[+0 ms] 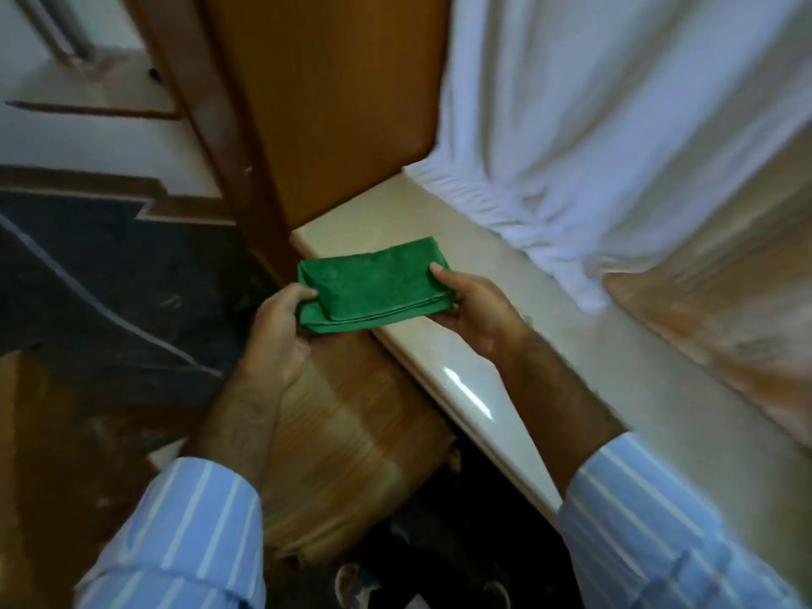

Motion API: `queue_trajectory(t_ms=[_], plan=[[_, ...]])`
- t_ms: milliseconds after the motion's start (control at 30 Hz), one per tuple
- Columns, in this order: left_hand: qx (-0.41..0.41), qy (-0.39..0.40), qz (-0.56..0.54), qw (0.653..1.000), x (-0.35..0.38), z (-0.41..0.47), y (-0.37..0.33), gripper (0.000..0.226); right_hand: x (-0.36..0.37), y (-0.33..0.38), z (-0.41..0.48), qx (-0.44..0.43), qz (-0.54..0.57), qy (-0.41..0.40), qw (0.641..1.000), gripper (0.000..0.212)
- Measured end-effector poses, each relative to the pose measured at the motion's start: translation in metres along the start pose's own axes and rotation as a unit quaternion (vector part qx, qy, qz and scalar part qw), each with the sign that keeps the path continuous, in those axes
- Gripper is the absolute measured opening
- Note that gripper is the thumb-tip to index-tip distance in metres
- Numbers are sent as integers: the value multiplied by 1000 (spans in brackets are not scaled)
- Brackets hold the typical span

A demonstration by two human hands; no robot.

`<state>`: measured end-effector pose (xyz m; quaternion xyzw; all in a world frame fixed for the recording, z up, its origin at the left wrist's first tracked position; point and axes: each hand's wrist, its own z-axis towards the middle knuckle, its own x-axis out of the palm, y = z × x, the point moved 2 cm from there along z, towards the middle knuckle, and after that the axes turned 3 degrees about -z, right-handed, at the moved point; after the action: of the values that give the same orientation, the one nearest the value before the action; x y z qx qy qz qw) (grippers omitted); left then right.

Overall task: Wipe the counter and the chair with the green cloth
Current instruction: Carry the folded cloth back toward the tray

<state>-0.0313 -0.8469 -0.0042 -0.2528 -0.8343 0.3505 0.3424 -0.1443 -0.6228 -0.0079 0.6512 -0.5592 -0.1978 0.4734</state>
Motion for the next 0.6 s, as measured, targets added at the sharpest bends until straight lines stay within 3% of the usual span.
queue_trajectory(t_ms=[100, 267, 500, 600], plan=[[-18, 77, 36, 996, 66, -3, 27, 32, -68, 22, -38, -24, 16, -53, 998, 18], [-8, 162, 162, 973, 174, -29, 90, 8, -185, 37, -109, -42, 62, -126, 989, 13], [-57, 292, 206, 932, 312, -104, 206, 21, -359, 31, -226, -50, 89, -225, 969, 5], [-69, 336, 232, 910, 367, -148, 266, 20, -436, 18, -288, -63, 100, -275, 954, 12]])
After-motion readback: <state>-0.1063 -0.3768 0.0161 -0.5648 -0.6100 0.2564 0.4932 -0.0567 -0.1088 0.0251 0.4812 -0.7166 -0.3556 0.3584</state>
